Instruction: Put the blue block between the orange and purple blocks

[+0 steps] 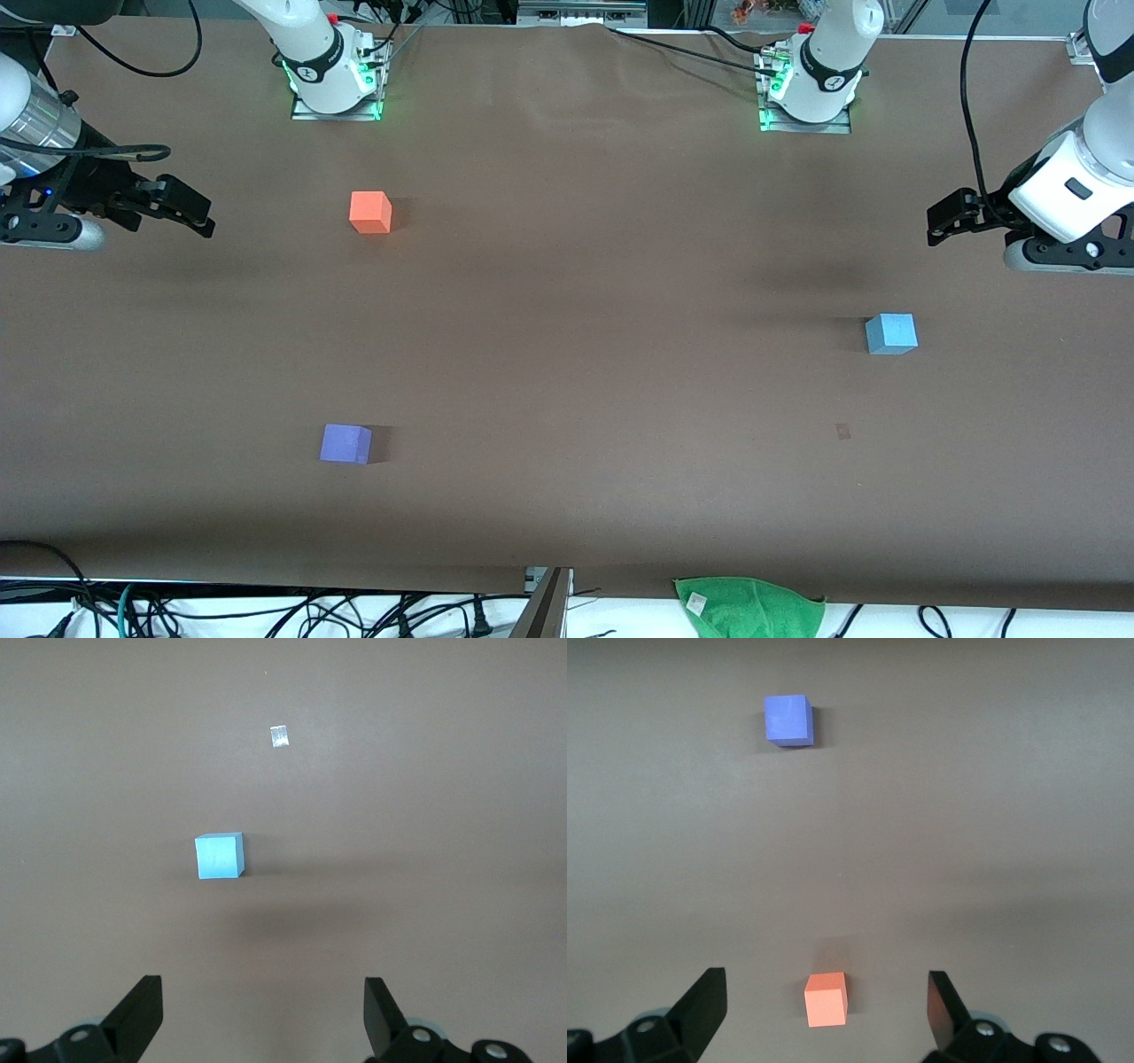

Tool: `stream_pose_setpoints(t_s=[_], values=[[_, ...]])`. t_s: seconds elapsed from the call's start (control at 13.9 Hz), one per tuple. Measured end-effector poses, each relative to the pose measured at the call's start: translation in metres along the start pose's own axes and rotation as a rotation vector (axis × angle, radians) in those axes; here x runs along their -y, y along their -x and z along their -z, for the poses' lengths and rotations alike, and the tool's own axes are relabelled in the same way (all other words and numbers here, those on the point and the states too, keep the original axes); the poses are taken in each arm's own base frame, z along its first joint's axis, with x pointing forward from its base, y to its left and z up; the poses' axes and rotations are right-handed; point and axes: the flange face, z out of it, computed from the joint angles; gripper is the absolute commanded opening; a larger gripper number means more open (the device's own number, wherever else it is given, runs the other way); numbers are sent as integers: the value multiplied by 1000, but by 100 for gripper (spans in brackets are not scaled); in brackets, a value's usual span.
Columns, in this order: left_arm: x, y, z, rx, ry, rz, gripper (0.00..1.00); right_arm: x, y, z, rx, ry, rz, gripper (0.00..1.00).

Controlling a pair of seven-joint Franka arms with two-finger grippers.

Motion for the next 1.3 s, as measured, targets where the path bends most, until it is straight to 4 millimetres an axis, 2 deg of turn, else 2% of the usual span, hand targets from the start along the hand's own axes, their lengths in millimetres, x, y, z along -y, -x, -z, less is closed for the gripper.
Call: stream_pose_setpoints(t_s=[0.36,0.65,0.79,1.15,1.3], values=[[6,0,0,1,1,11,100,-1,0,0,0,0,-2,100],[31,-1,-4,10,4,54,100,-2,-1,0,0,0,-4,100],[38,-3,-8,16,5,65,100,-3,-1,0,-1,0,-4,100],[28,-4,-9,18,5,47,100,-2,-1,0,-3,-1,-5,100],[26,2,-13,68,5,44,100,-2,-1,0,-3,-2,-5,100]])
